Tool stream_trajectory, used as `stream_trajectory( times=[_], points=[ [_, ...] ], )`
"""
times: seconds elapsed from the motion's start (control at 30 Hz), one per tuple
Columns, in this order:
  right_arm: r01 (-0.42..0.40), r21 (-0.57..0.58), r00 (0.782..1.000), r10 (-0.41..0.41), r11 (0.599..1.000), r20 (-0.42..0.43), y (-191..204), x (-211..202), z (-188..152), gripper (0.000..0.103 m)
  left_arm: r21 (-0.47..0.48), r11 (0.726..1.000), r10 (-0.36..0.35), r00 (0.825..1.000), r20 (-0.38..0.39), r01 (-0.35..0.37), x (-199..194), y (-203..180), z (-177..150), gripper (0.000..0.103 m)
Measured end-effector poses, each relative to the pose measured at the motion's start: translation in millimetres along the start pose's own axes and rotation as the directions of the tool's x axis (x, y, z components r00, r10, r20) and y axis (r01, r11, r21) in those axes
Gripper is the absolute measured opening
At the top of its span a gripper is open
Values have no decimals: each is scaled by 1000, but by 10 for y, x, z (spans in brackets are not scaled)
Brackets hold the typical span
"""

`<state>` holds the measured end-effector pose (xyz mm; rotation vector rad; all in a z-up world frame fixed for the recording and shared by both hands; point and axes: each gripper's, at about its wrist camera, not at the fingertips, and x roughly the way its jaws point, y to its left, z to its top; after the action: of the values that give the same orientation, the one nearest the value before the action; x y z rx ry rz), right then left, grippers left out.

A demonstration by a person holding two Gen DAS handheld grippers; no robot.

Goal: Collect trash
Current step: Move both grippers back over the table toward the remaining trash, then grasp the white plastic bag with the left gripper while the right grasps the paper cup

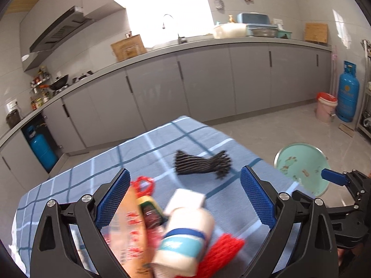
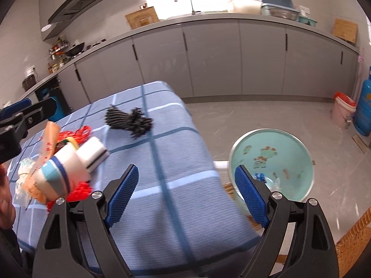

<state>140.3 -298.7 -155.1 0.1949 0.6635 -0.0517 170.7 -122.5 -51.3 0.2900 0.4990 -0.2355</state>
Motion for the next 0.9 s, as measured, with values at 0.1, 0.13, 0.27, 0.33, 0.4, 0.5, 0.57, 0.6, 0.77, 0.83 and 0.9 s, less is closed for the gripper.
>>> stream_trajectory(
  times=[0.1,0.13,0.27,0.33,0.4,0.5,0.57,0.6,0.77,0.83,0.9],
  points=[
    [-21,-16,1000,21,1000,-3,170,-17,14,85,-16,999,42,999,-9,-42,-23,200,-80,94],
    [-25,-21,1000,25,999,-6,229,-21,15,85,-19,998,52,999,-13,-52,-32,266,-121,94],
    [-49,-36,999,48,998,-20,432,-14,6,85,-38,992,116,991,-59,-119,-39,599,-347,94],
    [-59,-44,998,58,997,-30,511,0,-7,85,-50,988,140,986,-90,-145,-47,754,-475,94],
    [-72,-47,997,70,996,-42,599,15,-23,85,-62,982,170,978,-120,-179,-52,921,-615,94],
    [-92,-50,994,89,994,-63,733,25,-41,85,-80,975,194,969,-150,-207,-94,1104,-752,94],
    [-106,-70,993,101,992,-67,848,5,-58,85,-87,967,223,962,-161,-238,-142,1216,-826,94],
    [-110,-78,992,105,991,-68,900,1,-65,85,-92,963,236,957,-171,-254,-160,1287,-878,94],
    [-147,-100,987,140,984,-74,1122,-26,-84,85,-120,932,307,922,-236,-341,-160,1610,-1084,94],
    [-161,-105,985,153,981,-75,1194,-31,-79,85,-149,914,330,905,-268,-378,-169,1781,-1178,94],
    [-176,-110,983,168,978,-78,1271,-33,-72,86,-171,903,338,897,-285,-395,-173,1886,-1228,94]
  ],
)
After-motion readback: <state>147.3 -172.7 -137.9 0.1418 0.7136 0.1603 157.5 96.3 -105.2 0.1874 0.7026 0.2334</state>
